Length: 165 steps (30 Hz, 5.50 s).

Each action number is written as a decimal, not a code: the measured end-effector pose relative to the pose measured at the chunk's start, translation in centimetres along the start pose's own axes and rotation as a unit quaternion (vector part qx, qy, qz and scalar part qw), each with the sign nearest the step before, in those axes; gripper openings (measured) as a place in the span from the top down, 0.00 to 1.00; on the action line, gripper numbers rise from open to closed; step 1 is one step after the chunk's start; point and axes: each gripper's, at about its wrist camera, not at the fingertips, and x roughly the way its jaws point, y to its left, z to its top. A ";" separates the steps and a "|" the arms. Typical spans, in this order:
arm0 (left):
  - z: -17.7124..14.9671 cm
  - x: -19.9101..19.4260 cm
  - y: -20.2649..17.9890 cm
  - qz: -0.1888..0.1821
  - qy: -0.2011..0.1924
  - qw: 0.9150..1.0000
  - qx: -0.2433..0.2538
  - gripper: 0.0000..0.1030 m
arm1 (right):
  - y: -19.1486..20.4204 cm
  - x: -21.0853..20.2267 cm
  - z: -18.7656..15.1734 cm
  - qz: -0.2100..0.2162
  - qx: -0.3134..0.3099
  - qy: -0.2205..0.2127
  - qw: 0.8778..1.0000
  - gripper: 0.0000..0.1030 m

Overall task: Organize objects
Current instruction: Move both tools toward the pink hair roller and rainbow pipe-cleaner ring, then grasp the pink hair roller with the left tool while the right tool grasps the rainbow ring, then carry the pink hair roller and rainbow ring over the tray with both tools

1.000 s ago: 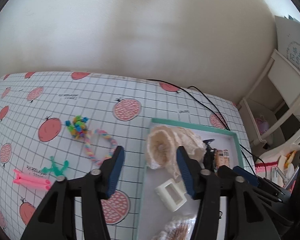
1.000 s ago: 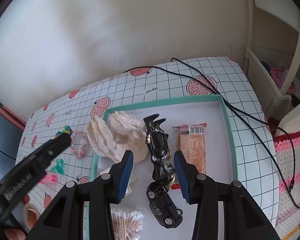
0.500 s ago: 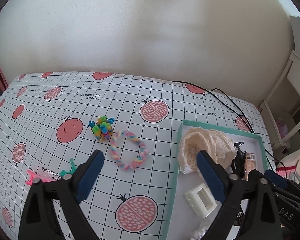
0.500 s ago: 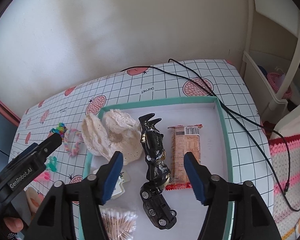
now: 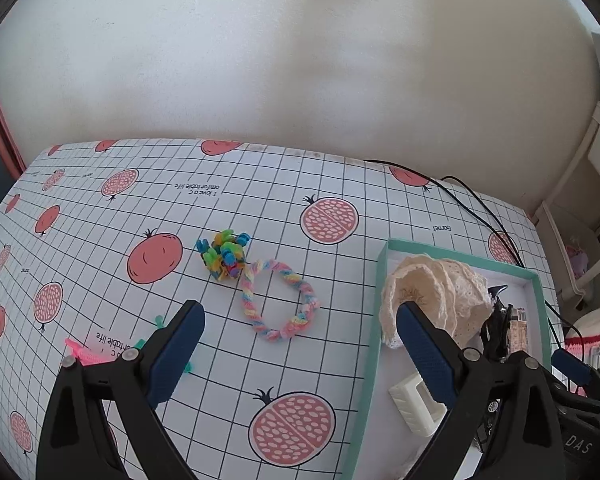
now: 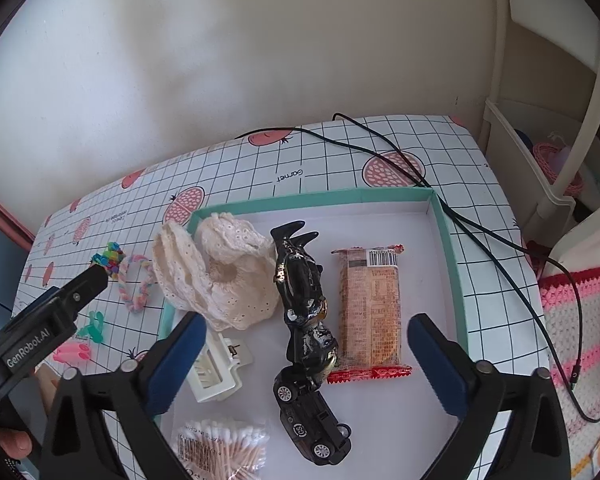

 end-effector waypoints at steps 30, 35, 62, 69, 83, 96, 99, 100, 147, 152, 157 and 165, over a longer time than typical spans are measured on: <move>0.6 -1.7 2.4 -0.023 0.002 1.000 -0.021 0.06 | 2.7 -1.7 0.9 -0.003 -0.018 -0.020 1.000 0.00; 1.2 -2.9 5.7 -0.013 0.000 0.999 -0.048 0.06 | 5.4 -1.6 1.2 0.009 -0.031 -0.022 0.999 0.00; -0.6 -2.6 23.2 0.079 0.048 0.978 -0.189 0.06 | 20.7 3.0 -1.3 0.052 -0.140 0.002 0.989 0.00; -2.6 1.0 22.8 0.078 0.100 0.971 -0.203 0.06 | 20.3 5.6 -1.9 0.044 -0.132 0.019 0.990 0.00; -4.9 3.6 20.3 0.087 0.141 0.960 -0.224 0.06 | 20.6 8.9 -2.7 0.024 -0.145 0.035 0.988 0.04; -5.3 5.4 18.0 0.086 0.140 0.969 -0.183 0.11 | 20.2 10.4 -2.7 0.006 -0.128 0.044 0.991 0.11; -5.2 5.6 17.5 0.096 0.134 0.972 -0.166 0.19 | 20.1 10.6 -2.7 0.006 -0.127 0.045 0.991 0.11; -5.2 5.6 17.3 0.106 0.130 0.973 -0.157 0.23 | 20.1 10.7 -2.6 0.004 -0.127 0.044 0.991 0.12; -1.1 4.2 17.8 0.077 0.070 0.988 -0.110 0.63 | 20.4 7.7 -1.7 0.013 -0.135 0.017 0.991 0.51; 0.4 2.1 17.7 0.068 0.042 0.991 -0.110 0.63 | 20.2 4.9 -0.8 0.020 -0.139 -0.009 0.990 0.51; 1.7 0.1 16.2 0.052 0.018 0.993 -0.104 0.63 | 18.9 2.3 0.1 0.023 -0.129 -0.030 0.991 0.51; 2.6 -1.5 10.6 0.022 -0.002 0.998 -0.067 0.63 | 15.1 -1.0 1.2 0.019 -0.110 -0.057 0.992 0.51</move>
